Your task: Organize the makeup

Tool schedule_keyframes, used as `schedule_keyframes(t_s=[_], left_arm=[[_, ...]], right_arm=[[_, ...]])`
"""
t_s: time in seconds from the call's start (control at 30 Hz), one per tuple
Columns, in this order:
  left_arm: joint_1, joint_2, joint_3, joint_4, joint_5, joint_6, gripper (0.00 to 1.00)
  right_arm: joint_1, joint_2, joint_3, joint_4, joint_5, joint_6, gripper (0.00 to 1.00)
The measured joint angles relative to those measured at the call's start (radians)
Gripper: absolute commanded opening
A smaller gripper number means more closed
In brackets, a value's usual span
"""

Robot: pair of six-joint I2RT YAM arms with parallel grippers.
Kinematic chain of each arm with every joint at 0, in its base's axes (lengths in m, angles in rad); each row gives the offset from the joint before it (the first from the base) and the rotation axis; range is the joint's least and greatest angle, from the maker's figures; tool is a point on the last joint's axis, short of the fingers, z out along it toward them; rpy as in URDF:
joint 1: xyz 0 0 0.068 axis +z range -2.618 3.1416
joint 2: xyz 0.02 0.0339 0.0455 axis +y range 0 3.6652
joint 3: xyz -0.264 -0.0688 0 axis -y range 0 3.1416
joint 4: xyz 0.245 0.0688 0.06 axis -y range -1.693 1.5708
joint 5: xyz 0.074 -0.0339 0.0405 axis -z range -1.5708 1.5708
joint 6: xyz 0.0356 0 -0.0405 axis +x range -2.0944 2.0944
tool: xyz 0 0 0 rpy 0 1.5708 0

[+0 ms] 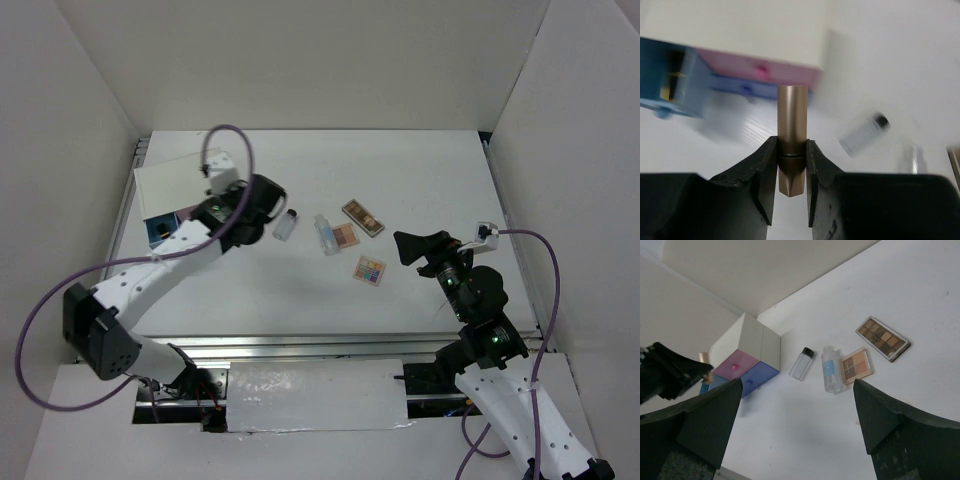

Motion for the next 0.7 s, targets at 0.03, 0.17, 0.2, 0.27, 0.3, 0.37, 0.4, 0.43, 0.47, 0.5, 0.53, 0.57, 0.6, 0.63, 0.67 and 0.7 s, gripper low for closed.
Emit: schedule_keyframes(t_s=[0.03,0.17,0.2,0.27,0.3,0.37,0.4,0.43,0.47,0.5,0.53,0.57,0.6,0.63,0.67,0.7], left_arm=[[0.066,-0.043,-0.016,0.001,-0.016,0.016,0.07],[0.392,-0.246,-0.124,0.045,-0.038,0.103,0.08],[0.440,-0.283,-0.148,0.056,-0.042,0.117,0.09],[0.514,-0.356,-0.196,0.085,-0.044,0.157,0.10],[0.541,-0.379,-0.213,0.106,-0.039,0.180,0.10],[0.595,-0.392,-0.231,0.141,-0.019,0.212,0.10],[0.614,-0.384,-0.235,0.153,-0.007,0.225,0.10],[0.638,-0.367,-0.237,0.166,0.003,0.231,0.10],[0.654,-0.347,-0.242,0.175,0.012,0.233,0.10],[0.664,-0.329,-0.250,0.185,0.021,0.233,0.11],[0.668,-0.316,-0.260,0.198,0.031,0.235,0.11],[0.670,-0.300,-0.283,0.209,0.042,0.237,0.12],[0.671,-0.291,-0.304,0.219,0.056,0.248,0.12],[0.671,-0.287,-0.322,0.229,0.068,0.255,0.12],[0.671,-0.286,-0.336,0.238,0.083,0.261,0.12],[0.671,-0.286,-0.343,0.244,0.096,0.268,0.13]], right_arm=[[0.000,0.000,0.000,0.000,-0.002,0.000,1.00],[0.000,0.001,0.000,0.005,-0.014,-0.003,1.00],[0.000,0.001,0.000,0.006,-0.018,-0.004,1.00],[0.000,0.002,0.000,0.007,-0.028,-0.004,1.00],[0.000,0.002,0.000,0.007,-0.031,-0.005,1.00],[0.000,0.002,0.000,0.007,-0.037,-0.006,1.00],[0.000,0.002,0.000,0.008,-0.040,-0.007,1.00],[0.000,0.002,0.000,0.007,-0.043,-0.008,1.00],[0.000,0.002,0.000,0.007,-0.045,-0.008,1.00],[0.000,0.002,0.000,0.008,-0.047,-0.008,1.00],[0.000,0.002,0.000,0.007,-0.047,-0.008,1.00],[0.000,0.002,0.000,0.007,-0.048,-0.008,1.00],[0.000,0.002,0.000,0.008,-0.048,-0.008,1.00],[0.000,0.002,0.000,0.008,-0.050,-0.008,1.00],[0.000,0.002,0.000,0.008,-0.051,-0.008,1.00],[0.000,0.002,0.000,0.008,-0.051,-0.008,1.00]])
